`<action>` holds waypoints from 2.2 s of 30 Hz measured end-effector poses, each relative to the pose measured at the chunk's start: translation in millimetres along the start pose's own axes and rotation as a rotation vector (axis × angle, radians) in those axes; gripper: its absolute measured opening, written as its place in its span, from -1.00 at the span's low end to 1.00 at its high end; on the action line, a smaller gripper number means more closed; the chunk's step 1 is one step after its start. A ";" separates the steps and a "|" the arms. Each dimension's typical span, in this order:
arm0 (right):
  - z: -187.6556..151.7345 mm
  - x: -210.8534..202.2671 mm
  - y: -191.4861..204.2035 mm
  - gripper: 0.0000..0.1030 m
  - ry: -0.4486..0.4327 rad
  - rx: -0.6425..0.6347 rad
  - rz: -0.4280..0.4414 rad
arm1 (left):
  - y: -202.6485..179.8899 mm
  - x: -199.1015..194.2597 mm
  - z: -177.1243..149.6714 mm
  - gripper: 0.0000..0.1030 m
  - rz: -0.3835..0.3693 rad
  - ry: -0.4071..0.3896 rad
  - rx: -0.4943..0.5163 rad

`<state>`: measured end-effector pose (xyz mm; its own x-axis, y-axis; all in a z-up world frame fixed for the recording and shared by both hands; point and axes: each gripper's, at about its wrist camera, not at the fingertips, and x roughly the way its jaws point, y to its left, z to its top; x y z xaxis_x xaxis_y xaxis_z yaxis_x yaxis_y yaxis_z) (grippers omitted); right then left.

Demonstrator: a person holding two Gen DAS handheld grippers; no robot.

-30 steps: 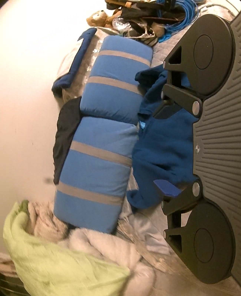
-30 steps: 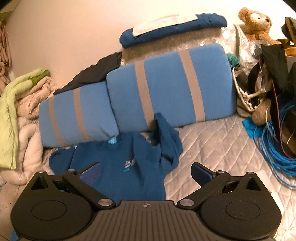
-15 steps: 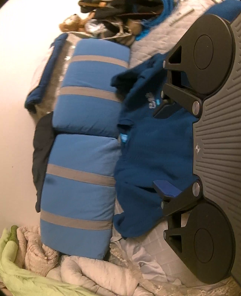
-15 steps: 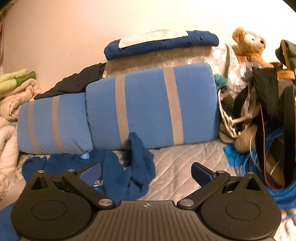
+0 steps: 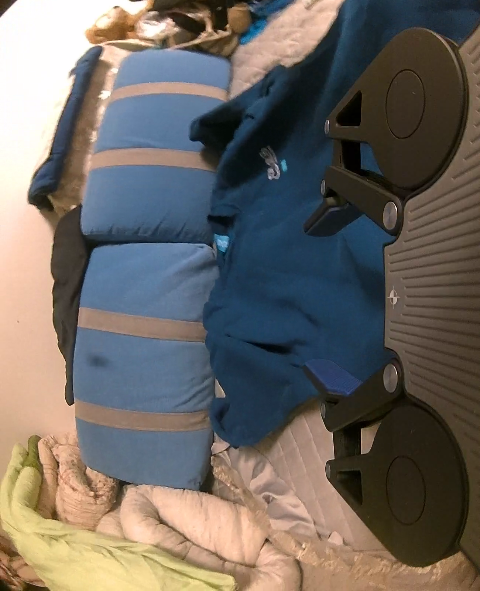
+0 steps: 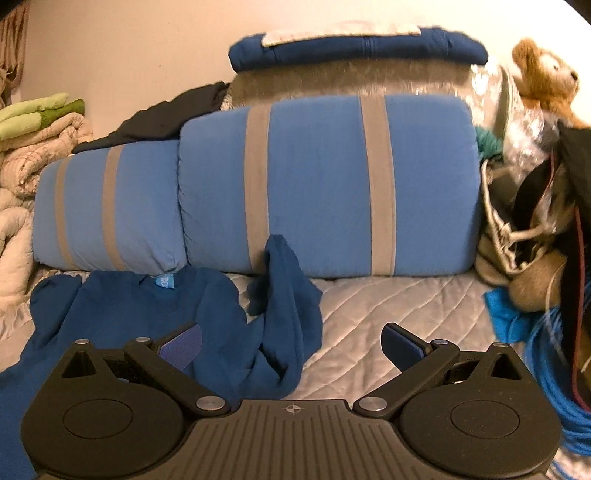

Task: Fold clothes
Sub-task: 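Grasp a sweatshirt sleeve with the right gripper and lift it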

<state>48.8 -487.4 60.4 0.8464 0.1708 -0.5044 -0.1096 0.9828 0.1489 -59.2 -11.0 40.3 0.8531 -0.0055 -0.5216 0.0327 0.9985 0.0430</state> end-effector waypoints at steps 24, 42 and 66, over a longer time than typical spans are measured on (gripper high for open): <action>-35.2 140.9 13.9 0.01 0.188 0.084 0.013 | -18.9 3.1 -12.1 0.42 -0.117 0.112 -0.006; -33.8 8.4 25.4 -0.82 0.242 -0.145 0.051 | -14.6 0.6 -14.2 0.42 -0.135 0.082 -0.030; 26.6 131.1 78.1 0.17 0.167 -0.283 0.009 | -20.5 4.7 -13.6 0.36 -0.128 0.108 0.015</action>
<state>165.1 -390.1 28.5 0.7503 0.1659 -0.6399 -0.2771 0.9578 -0.0767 -63.0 -30.7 25.4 0.7804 -0.1260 -0.6125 0.1458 0.9892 -0.0176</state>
